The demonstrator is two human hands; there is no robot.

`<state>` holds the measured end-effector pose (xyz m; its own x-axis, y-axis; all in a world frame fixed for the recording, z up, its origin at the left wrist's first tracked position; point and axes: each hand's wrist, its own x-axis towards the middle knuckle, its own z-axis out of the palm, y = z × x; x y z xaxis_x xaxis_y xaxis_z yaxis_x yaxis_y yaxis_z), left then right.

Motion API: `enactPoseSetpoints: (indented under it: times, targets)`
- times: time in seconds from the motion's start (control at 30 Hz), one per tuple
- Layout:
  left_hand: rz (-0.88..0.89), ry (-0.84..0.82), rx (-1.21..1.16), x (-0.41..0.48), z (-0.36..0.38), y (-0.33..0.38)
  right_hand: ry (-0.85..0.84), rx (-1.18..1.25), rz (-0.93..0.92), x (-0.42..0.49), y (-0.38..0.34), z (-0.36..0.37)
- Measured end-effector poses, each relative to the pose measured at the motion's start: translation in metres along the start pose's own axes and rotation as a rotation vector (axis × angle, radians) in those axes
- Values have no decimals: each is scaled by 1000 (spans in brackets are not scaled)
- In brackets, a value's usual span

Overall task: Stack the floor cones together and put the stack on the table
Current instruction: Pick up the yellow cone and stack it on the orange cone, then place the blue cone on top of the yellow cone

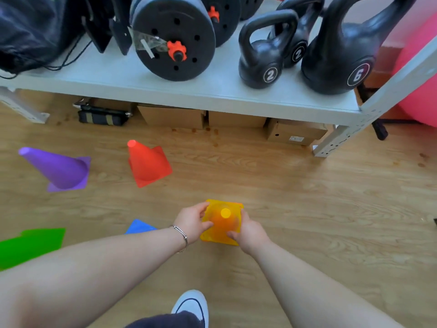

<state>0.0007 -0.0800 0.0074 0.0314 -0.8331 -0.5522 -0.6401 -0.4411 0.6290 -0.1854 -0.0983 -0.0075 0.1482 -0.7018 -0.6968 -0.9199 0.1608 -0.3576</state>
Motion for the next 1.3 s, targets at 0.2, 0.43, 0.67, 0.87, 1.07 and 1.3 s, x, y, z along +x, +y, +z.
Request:
enactPoseSetpoints:
  times: [0.2, 0.43, 0.67, 0.87, 1.07, 1.3]
  targets:
    - [85, 83, 242, -44, -62, 17, 19, -58, -20, -43, -12, -21]
    - [139, 0, 527, -29, -42, 38, 93, -44, -127, -47, -37, -36]
    - [111, -12, 816, -6, -13, 31, 140, -200, -104, -37, -11, -20]
    - [180, 175, 1112, -13, -29, 26, 390, -420, -141, -38, -5, -26]
    - [199, 389, 1165, -46, -112, 2, 561, -519, -220, -31, -57, -60]
    - [-36, 509, 1072, -113, -180, -85, 554, -520, -443, -20, -152, -25]
